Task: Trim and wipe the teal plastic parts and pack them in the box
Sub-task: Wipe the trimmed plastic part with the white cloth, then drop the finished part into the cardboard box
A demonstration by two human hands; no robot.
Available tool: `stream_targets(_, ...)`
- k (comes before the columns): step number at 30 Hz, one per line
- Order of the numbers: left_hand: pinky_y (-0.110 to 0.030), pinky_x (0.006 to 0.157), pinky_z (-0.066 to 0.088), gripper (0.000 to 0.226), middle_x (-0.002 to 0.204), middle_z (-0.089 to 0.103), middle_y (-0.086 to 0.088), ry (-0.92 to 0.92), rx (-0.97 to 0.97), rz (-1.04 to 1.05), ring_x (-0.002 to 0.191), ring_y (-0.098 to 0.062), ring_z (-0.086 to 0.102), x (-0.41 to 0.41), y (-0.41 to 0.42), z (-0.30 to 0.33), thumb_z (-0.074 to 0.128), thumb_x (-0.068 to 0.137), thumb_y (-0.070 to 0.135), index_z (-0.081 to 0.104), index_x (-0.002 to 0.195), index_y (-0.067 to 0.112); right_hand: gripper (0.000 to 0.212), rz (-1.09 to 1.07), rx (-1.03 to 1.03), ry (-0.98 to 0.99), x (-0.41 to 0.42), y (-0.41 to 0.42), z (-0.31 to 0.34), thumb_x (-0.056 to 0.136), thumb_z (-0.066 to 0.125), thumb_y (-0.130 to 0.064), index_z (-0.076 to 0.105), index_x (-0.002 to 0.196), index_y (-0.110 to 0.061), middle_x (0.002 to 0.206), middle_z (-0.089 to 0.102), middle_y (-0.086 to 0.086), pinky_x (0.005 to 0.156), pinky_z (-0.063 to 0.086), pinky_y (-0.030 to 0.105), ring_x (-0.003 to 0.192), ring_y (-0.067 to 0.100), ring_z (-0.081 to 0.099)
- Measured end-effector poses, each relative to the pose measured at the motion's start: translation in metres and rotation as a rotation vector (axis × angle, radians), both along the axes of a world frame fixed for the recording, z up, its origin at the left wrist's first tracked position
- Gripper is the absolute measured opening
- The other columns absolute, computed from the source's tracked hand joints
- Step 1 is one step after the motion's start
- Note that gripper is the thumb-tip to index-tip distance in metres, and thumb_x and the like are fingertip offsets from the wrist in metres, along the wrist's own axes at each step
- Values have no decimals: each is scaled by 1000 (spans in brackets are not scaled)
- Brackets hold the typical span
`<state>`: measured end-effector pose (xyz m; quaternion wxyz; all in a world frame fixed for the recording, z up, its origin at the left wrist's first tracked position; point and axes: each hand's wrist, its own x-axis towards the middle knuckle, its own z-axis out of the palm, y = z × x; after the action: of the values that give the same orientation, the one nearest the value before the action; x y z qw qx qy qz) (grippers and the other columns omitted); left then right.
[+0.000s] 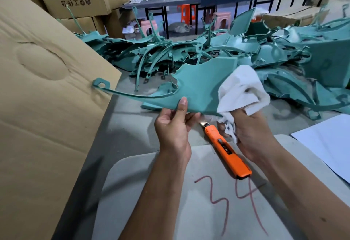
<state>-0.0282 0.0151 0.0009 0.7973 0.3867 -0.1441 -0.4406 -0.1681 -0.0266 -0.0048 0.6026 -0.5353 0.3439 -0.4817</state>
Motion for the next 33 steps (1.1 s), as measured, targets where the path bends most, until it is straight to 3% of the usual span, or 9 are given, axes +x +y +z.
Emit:
stream_targets(2, -22, 53, 57, 2, 84, 72, -8, -30, 4, 33, 59, -12, 65, 5, 0, 0, 65, 96, 4, 66, 96, 5, 17, 129, -122, 74, -6, -2, 5, 85, 62, -13, 62, 69, -19, 65, 62, 10, 52, 46, 32, 54, 24, 53)
stream_targets(5, -24, 56, 56, 2, 88, 72, -10, -136, 24, 50, 63, -16, 65, 10, 0, -1, 67, 96, 4, 66, 96, 7, 22, 72, -405, 375, -15, -7, 6, 73, 60, -9, 55, 61, -27, 56, 54, -4, 48, 35, 20, 50, 11, 43)
stream_targets(8, -25, 54, 55, 4, 85, 76, -8, -354, 14, 95, 66, -18, 70, 9, 0, -3, 68, 96, 5, 67, 94, 8, 20, -260, -655, 713, -21, -14, 1, 68, 57, -9, 47, 67, -26, 61, 52, -8, 54, 33, 21, 59, 12, 50)
stream_targets(12, -31, 60, 60, 13, 79, 76, 3, -505, 76, 195, 71, -14, 72, 15, 1, -7, 68, 96, 6, 65, 87, 15, 14, -643, -567, 876, -34, -31, -6, 80, 67, -11, 59, 90, -5, 88, 62, 18, 65, 36, 38, 83, 41, 57)
stream_targets(16, -27, 57, 52, 17, 70, 65, 2, -639, 124, 309, 63, -10, 60, 22, 4, -6, 63, 101, 13, 58, 85, 10, 79, -760, -374, 1241, -40, -37, -8, 82, 78, -48, 46, 137, -2, 131, 47, 27, 99, 35, 51, 121, 45, 42)
stream_targets(20, -35, 59, 34, 34, 62, 39, 3, -912, 160, 485, 56, -15, 34, 19, 7, -1, 51, 107, 21, 41, 78, 6, 102, -888, -415, 1101, -34, -29, 4, 75, 78, -63, 34, 148, -7, 151, 30, 23, 107, 32, 56, 136, 44, 32)
stream_targets(24, -36, 55, 27, 46, 53, 31, 7, -917, 219, 470, 53, -14, 29, 11, 11, 12, 49, 108, 29, 35, 65, 23, 53, -1127, -685, 824, -36, -22, 11, 95, 59, -59, 64, 115, -10, 130, 47, 19, 99, 35, 48, 123, 40, 42)
stream_targets(29, -30, 48, 21, 53, 43, 30, 8, -897, 234, 420, 48, -11, 23, 18, 11, 48, 47, 108, 34, 27, 60, 24, 15, -934, -585, 892, -43, -23, 13, 83, 73, -13, 63, 92, -6, 105, 56, 23, 102, 25, 36, 109, 44, 50)
stream_targets(33, -25, 46, 23, 50, 39, 27, 13, -761, 242, 369, 43, -7, 24, 27, 14, 87, 44, 109, 33, 28, 63, 20, 22, -685, -646, 549, -23, -2, 48, 93, 68, -35, 63, 94, -14, 89, 66, 5, 78, 40, 27, 88, 25, 61)
